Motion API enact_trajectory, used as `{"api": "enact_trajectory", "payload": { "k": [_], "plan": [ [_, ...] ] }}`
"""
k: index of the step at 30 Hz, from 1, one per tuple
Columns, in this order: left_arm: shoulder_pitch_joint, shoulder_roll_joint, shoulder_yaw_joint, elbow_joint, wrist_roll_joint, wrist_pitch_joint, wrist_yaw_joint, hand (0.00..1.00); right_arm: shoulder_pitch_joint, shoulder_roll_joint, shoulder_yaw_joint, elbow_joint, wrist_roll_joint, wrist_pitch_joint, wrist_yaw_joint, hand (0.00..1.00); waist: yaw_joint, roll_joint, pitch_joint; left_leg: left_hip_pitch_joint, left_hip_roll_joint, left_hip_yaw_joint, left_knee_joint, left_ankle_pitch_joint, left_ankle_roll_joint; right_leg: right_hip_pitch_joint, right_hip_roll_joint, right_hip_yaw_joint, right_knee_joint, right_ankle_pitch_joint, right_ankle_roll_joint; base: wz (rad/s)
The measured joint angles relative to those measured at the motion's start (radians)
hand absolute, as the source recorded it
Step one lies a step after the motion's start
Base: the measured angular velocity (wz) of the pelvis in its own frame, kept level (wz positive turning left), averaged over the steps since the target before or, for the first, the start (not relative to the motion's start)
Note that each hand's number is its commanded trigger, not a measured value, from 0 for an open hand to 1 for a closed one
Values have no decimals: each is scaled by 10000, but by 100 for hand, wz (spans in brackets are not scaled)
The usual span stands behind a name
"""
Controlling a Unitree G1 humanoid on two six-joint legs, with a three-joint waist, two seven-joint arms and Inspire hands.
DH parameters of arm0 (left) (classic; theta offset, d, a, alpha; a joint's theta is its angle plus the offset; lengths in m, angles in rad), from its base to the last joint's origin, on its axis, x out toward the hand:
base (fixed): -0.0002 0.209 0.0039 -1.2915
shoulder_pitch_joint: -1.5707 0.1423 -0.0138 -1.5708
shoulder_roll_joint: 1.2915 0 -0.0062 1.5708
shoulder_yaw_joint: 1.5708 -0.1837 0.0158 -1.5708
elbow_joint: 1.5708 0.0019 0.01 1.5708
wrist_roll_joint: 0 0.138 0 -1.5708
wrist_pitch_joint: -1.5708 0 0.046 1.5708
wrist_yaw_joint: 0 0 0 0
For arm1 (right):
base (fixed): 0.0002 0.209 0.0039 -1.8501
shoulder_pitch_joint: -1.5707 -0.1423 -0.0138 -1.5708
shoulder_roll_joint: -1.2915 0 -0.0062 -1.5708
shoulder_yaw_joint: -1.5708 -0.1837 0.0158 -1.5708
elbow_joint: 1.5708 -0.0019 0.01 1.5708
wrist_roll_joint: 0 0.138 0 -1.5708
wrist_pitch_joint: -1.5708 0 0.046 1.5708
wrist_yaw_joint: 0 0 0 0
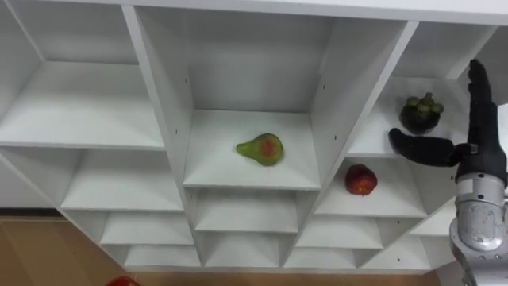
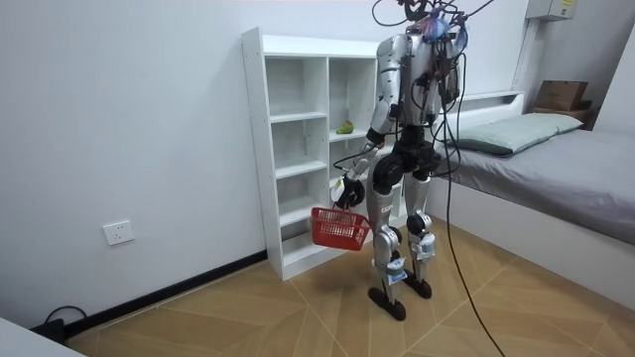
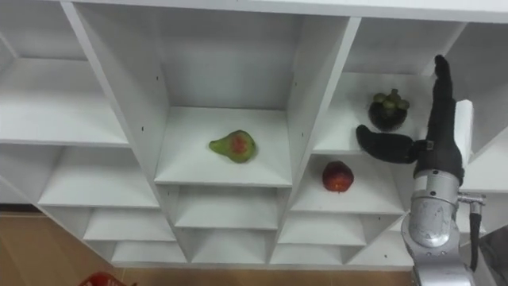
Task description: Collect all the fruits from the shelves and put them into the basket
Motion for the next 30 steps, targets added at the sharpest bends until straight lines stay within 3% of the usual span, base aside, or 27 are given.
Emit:
{"api": "enact_trajectory", "payload": {
  "k": [12, 18, 25, 26, 27, 29, 30],
  "plan": [
    [4, -3, 6, -18, 10, 354, 13, 100, -206, -1, -9, 476, 136, 327, 1008, 0, 46, -41, -26, -5, -38, -94, 30, 15, 7, 65, -16, 0, 1, 4, -17, 1],
    [-1, 0, 6, -65, 8, 473, 13, 100, -206, -1, -8, 476, 136, 530, 1192, 0, 71, -134, -62, -5, -46, -104, 32, 16, 8, 70, -20, 5, -12, 3, -16, 0],
    [17, 6, 7, -241, 128, 562, -57, 100, -206, -5, -22, 530, 128, 560, 1371, 0, 70, -150, -52, -7, -50, -110, 31, 16, 8, 67, -20, -8, -22, 2, -15, 0],
    [15, 6, 5, -255, 129, 576, -79, 100, -206, -6, -22, 540, 128, 558, 1408, 7, 68, -148, -52, -8, -49, -110, 30, 16, 8, 67, -19, -7, -22, 3, -16, 0],
    [16, 6, 5, -272, 129, 591, -97, 100, -207, -6, -24, 550, 128, 559, 1431, 47, 70, -146, -52, -8, -50, -112, 28, 16, 8, 68, -19, -8, -18, 3, -16, 0],
    [31, 7, 6, -296, 171, 617, -128, 100, -248, -6, -32, 654, 129, 553, 1486, 88, 70, -140, -50, -9, -50, -111, 30, 15, 8, 71, -19, -8, -14, 3, -16, 0],
    [47, 8, 6, -321, 202, 641, -151, 100, -312, -6, -34, 735, 128, 551, 1513, 100, 67, -138, -50, -8, -50, -111, 32, 15, 8, 72, -19, -8, -10, 3, -16, 0]
  ]
}}
